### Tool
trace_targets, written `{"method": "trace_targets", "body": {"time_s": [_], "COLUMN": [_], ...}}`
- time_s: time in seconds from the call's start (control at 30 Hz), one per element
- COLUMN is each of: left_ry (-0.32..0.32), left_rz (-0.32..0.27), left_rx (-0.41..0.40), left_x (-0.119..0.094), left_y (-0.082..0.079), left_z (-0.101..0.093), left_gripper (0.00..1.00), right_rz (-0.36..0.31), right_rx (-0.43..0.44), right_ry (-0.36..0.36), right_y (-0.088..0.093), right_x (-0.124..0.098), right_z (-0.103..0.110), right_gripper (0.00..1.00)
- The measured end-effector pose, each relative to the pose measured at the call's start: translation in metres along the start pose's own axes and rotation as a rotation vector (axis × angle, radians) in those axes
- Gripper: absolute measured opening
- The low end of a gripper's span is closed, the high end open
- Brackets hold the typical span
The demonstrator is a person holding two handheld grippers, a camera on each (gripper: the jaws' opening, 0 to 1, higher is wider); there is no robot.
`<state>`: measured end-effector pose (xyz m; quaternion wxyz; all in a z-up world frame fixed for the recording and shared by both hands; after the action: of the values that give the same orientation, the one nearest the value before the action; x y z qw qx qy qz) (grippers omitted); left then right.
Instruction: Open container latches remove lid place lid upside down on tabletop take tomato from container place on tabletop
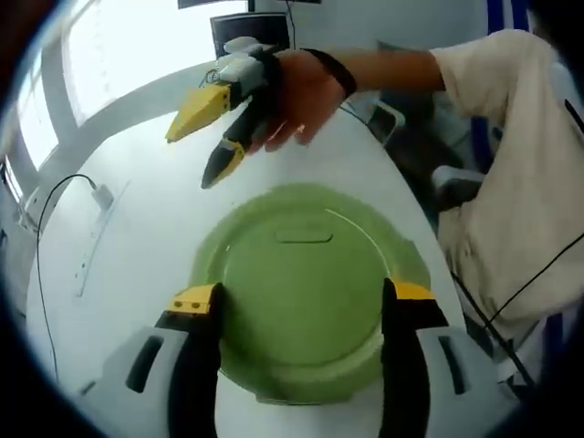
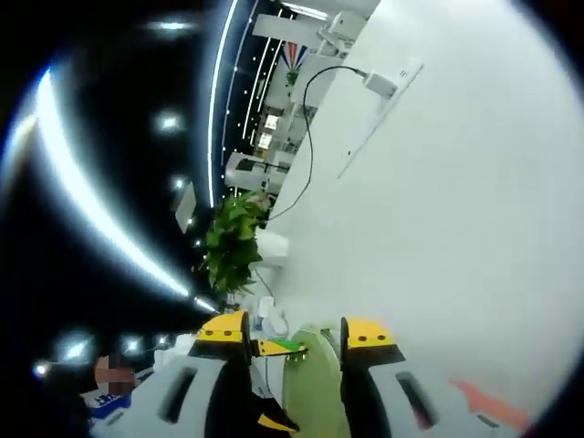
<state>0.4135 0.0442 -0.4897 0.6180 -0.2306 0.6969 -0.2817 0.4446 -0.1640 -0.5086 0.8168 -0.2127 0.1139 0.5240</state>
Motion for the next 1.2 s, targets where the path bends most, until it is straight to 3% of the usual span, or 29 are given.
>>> {"method": "trace_targets", "body": {"time_s": [0.2, 0.4, 0.63, 1.03, 1.2], "left_ry": [0.000, -0.001, -0.006, -0.005, -0.005], "left_rz": [0.001, 0.000, -0.009, -0.009, -0.016], "left_rx": [-0.002, -0.001, -0.004, -0.005, -0.003], "left_x": [0.000, 0.001, 0.001, 0.002, 0.001], "left_y": [0.000, 0.000, 0.000, 0.000, 0.001], "left_z": [-0.001, -0.005, -0.009, -0.009, -0.008], "left_gripper": [0.64, 0.64, 0.65, 0.64, 0.65], "right_rz": [0.063, 0.133, 0.229, 0.303, 0.323], "right_rx": [0.008, 0.025, 0.016, 0.036, 0.039], "right_ry": [0.011, -0.004, -0.029, -0.082, -0.108], "right_y": [0.006, -0.013, -0.001, -0.002, 0.007], "right_x": [0.021, 0.038, 0.059, 0.075, 0.080], "right_z": [-0.006, -0.016, -0.017, -0.021, -0.020], "right_gripper": [0.31, 0.27, 0.19, 0.17, 0.17]}}
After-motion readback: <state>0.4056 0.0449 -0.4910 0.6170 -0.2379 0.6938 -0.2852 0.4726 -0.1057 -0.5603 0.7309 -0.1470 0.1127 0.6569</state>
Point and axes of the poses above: the point that each gripper's makers call its tool centre point, and the gripper's own axes: x roughly forward along the fingers, z roughly to its left, y roughly out of its underside, the point moved 10 cm from there along -x, roughly backward along the fingers, and after that the axes turned 8 degrees about y, right-handed, at the moved point
